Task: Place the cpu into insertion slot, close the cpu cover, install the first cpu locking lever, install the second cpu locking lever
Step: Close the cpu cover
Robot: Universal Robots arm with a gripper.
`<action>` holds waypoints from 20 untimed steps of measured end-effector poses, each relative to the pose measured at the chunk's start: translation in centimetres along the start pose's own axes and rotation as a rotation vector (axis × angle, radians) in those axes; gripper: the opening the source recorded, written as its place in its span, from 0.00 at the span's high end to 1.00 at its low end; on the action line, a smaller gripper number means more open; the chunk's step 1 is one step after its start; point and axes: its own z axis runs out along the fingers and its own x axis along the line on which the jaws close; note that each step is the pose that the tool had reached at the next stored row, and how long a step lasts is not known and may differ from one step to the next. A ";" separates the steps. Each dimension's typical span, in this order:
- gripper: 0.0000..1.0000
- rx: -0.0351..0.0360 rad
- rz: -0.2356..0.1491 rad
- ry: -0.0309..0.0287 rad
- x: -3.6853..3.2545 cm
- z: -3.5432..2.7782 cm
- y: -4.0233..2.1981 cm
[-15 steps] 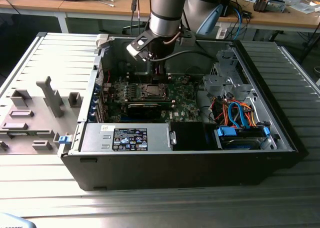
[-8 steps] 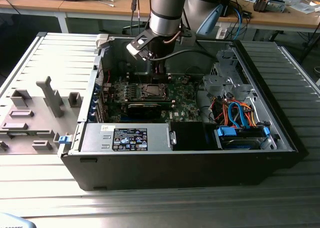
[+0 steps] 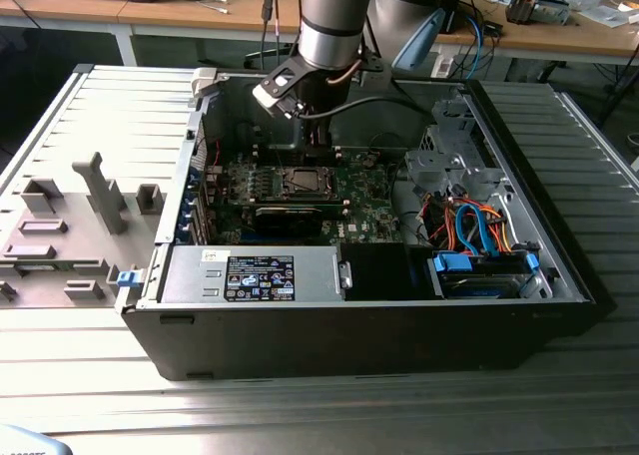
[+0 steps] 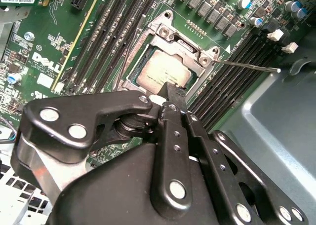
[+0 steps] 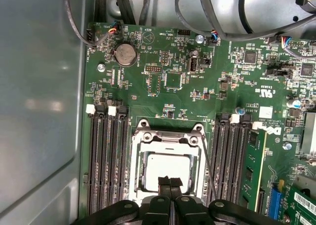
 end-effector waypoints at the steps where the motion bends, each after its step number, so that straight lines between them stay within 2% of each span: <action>1: 0.89 0.0000 0.000 0.0000 0.00 -0.03 0.00; 7: 0.89 0.0002 0.000 -0.0002 0.00 -0.22 -0.02; 16: 0.89 0.0000 0.000 -0.0001 -0.01 -1.12 -0.09; 20: 0.89 0.0000 0.000 0.0001 -0.01 -1.13 -0.08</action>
